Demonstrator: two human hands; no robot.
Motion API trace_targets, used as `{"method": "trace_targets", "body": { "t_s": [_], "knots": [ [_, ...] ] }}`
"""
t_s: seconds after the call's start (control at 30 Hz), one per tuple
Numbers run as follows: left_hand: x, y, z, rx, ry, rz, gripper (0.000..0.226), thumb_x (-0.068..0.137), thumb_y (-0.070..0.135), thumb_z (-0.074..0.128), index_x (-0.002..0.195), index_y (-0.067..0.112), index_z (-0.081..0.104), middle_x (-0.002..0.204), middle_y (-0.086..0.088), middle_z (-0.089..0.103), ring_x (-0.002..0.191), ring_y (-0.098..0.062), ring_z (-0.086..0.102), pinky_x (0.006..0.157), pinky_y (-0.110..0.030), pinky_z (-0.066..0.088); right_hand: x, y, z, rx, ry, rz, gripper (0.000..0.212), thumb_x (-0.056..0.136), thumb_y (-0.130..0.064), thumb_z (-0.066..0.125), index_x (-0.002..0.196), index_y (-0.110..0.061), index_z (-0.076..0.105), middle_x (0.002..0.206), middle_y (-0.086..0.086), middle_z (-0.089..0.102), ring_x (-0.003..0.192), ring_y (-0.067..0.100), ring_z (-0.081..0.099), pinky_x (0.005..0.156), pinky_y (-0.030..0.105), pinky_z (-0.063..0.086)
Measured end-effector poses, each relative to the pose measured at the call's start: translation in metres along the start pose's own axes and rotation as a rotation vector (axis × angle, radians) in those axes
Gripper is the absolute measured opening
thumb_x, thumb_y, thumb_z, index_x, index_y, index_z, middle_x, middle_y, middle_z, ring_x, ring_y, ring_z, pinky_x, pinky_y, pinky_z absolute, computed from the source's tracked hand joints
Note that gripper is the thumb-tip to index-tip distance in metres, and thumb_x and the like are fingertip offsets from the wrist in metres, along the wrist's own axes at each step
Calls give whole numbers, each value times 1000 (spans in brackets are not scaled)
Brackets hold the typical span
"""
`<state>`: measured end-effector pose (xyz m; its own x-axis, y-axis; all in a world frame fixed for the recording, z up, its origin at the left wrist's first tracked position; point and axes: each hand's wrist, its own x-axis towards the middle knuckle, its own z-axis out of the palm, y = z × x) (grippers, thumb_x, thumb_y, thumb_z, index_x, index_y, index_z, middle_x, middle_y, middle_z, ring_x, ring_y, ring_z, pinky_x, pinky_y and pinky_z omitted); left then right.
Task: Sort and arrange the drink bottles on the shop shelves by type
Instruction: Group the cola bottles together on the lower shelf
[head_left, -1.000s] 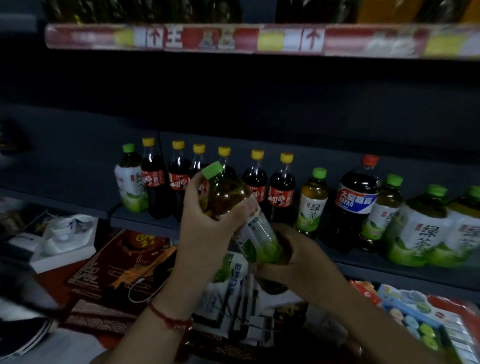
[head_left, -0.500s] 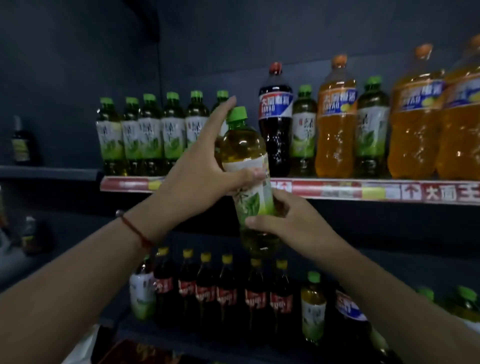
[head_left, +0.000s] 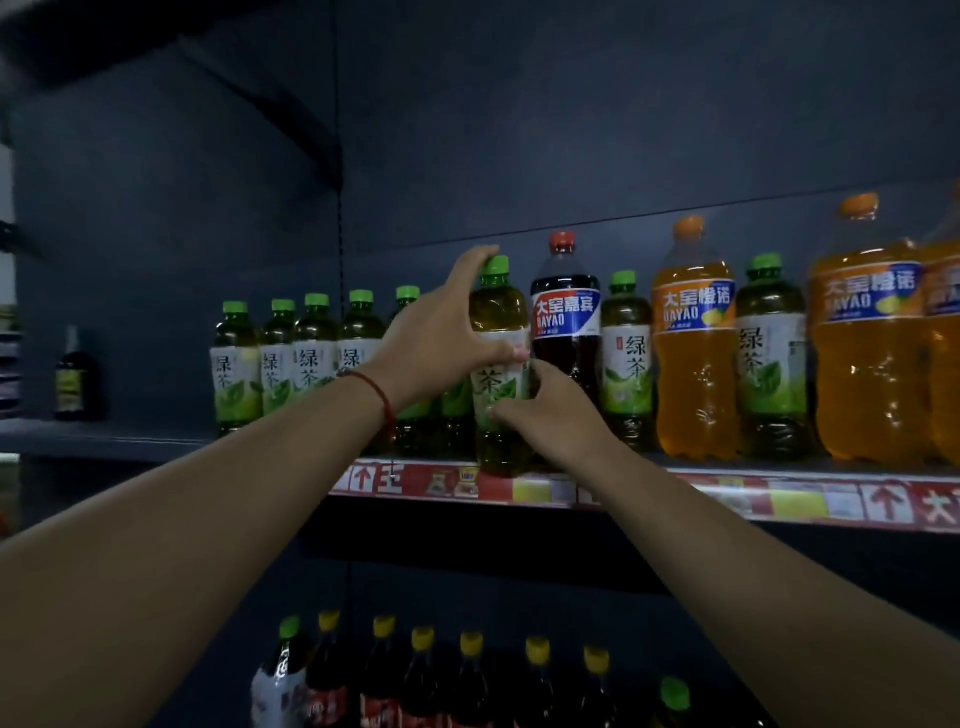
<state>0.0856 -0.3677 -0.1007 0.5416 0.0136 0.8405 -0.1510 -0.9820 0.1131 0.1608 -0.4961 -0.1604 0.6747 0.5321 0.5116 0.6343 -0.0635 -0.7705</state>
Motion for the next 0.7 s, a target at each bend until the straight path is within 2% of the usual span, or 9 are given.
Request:
{"method": "trace_targets", "body": {
  "t_s": [0.1,0.17,0.23,0.3,0.4,0.47,0.53,0.63,0.7],
  "knots": [
    [14,-9,14,40,-15,5,106,69,56,81,151,37,16,104,6,67,72,-4,62,64,-21,50,9,7,0,-12,31,5,46,80,-18,70,123,-22,55,109,-3,67,99,14,63,85,31,51],
    [22,-14,23,56,-32,3,110,69,59,78,153,34,13,104,-1,70,79,-13,66,72,-32,58,11,10,-1,-41,44,-17,49,79,-19,72,125,-23,54,111,-3,67,100,13,62,83,28,50],
    [30,-18,30,63,-54,-4,112,68,61,76,154,34,9,115,-7,68,90,-21,67,82,-42,59,14,13,-2,-65,35,-25,51,79,-22,73,127,-24,53,111,-4,67,101,13,62,86,30,50],
    [36,-20,33,101,-75,-14,114,68,62,76,155,34,7,127,-10,63,99,-25,66,88,-46,57,17,15,-1,-116,54,-46,51,79,-27,73,126,-22,54,111,-3,67,101,14,63,88,31,51],
    [40,-23,36,165,-82,-21,116,69,65,74,156,33,4,143,-15,52,124,-31,56,100,-48,50,14,14,-1,-196,114,-72,56,69,-40,71,119,-19,60,108,3,66,90,14,65,81,29,55],
    [40,-26,39,221,-77,-23,113,71,69,69,156,34,4,151,-19,43,134,-35,47,107,-49,44,11,10,-5,-215,95,-86,41,75,-30,70,113,-15,63,97,-1,66,82,9,63,69,22,51],
    [37,-26,42,293,-69,-9,103,76,68,64,157,35,8,156,-22,33,141,-38,37,114,-49,35,8,2,-15,-303,78,-124,26,83,-21,67,108,-17,61,89,-6,62,77,3,57,60,18,40],
    [31,-26,44,387,-42,79,87,86,60,59,157,28,19,160,-11,32,150,-33,19,119,-46,22,5,-18,-38,-518,124,-235,27,87,-30,64,111,-19,59,102,-6,56,92,10,56,72,23,44],
    [30,-31,47,420,-30,114,85,89,62,52,157,27,15,161,-7,31,151,-30,15,121,-47,18,8,-36,-53,-709,166,-300,39,88,-35,64,122,-20,53,112,-3,49,101,13,51,83,28,45]
  ]
}}
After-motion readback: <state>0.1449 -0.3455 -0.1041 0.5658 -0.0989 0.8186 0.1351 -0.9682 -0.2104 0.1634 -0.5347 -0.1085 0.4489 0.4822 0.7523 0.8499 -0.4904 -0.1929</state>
